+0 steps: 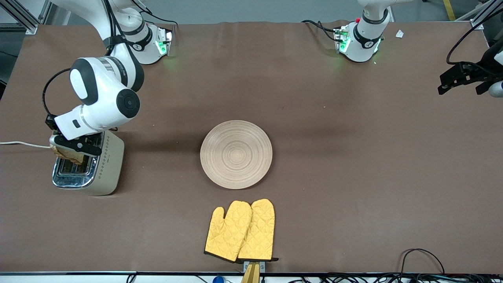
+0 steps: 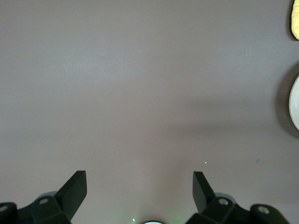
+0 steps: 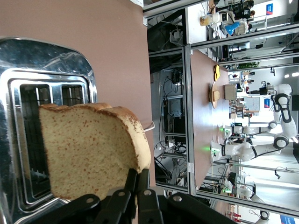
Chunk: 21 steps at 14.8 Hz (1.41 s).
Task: Move plate and put bread in toaster
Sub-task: 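Lower the bread into the toaster slot with the right gripper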
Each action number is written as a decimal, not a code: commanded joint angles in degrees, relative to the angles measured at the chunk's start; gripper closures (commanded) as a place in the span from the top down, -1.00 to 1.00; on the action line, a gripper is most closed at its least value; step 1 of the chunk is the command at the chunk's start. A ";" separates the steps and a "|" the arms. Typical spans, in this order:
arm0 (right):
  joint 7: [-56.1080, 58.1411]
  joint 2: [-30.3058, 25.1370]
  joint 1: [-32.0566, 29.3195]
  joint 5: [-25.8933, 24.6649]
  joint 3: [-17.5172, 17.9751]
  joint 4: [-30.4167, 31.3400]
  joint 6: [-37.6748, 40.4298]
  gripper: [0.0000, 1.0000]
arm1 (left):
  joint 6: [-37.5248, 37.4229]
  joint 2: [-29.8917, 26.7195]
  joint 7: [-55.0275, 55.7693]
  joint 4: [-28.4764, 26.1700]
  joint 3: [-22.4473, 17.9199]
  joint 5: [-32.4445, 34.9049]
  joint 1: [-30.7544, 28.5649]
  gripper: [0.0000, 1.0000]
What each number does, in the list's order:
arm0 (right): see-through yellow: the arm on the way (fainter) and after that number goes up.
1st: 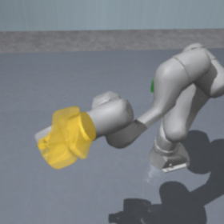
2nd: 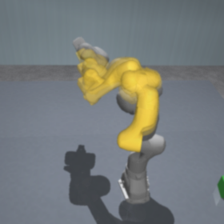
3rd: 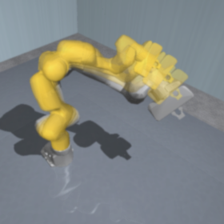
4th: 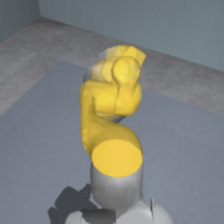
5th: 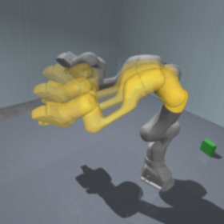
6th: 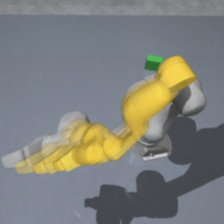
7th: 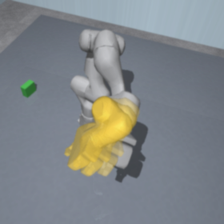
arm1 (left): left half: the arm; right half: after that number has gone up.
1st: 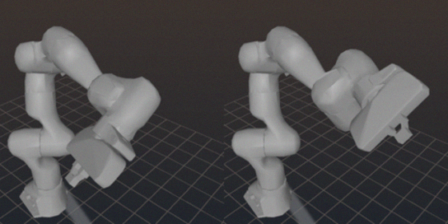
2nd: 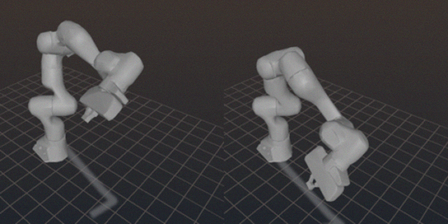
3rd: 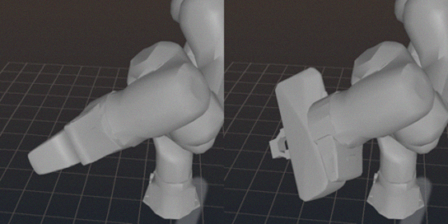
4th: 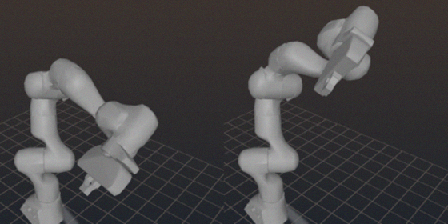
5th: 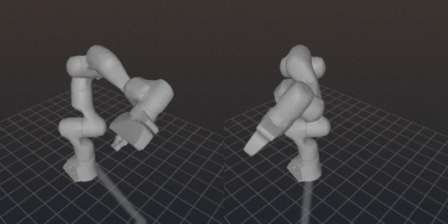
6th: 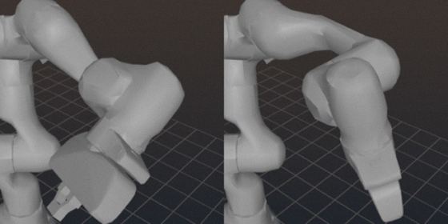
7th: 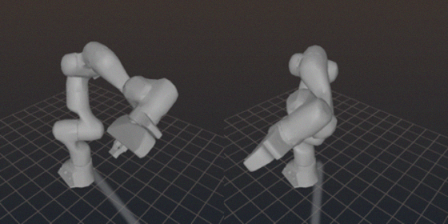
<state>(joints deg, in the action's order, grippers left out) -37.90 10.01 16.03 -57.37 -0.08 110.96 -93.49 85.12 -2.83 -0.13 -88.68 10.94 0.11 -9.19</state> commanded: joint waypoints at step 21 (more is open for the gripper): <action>17.30 3.62 -4.86 29.62 0.25 -21.61 -0.16 1.00 | 1.90 0.19 -1.01 0.17 -0.04 -0.55 -0.39 1.00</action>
<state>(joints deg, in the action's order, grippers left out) -29.70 17.73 13.00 -39.18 -0.49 97.67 -99.05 86.73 -2.60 -0.13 -88.68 10.94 0.11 -9.16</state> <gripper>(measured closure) 0.304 0.000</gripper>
